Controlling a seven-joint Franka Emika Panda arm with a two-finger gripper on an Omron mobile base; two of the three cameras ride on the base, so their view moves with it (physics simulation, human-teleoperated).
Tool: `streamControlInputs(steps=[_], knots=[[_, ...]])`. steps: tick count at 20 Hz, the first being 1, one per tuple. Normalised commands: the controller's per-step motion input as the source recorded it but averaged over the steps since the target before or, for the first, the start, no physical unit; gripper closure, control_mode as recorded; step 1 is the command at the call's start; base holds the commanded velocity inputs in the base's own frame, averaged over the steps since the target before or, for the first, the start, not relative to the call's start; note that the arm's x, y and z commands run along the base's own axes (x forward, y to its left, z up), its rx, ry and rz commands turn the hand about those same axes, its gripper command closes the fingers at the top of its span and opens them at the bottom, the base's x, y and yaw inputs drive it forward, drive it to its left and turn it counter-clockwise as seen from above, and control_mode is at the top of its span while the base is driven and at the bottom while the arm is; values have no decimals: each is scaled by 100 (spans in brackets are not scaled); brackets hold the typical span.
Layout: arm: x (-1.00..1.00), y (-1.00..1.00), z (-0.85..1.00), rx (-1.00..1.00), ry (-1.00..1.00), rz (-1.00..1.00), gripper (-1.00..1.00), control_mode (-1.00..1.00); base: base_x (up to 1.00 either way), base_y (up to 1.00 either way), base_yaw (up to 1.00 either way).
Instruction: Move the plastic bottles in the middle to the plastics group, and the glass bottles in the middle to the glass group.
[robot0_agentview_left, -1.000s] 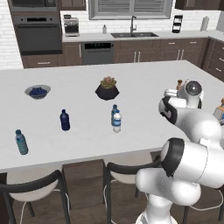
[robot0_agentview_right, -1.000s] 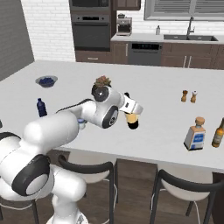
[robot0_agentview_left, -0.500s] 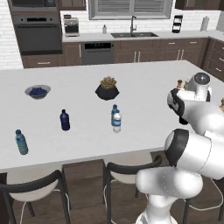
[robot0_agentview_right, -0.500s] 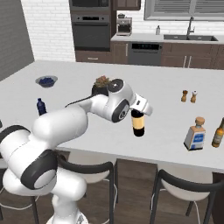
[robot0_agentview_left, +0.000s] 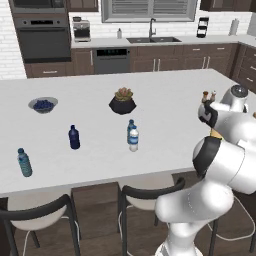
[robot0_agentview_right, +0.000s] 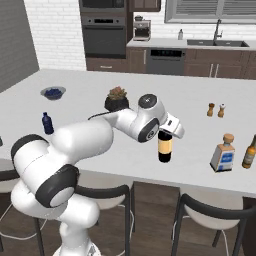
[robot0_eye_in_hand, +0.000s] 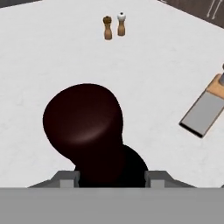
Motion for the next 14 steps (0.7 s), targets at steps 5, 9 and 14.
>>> streamControlInputs(steps=[5,9,14], knots=[[0,-44,-2,0,-1,-8,100,-100,0,0,0],[0,-41,0,0,0,-12,100,-100,0,0,0],[0,-43,0,0,0,-12,100,-100,0,0,0]])
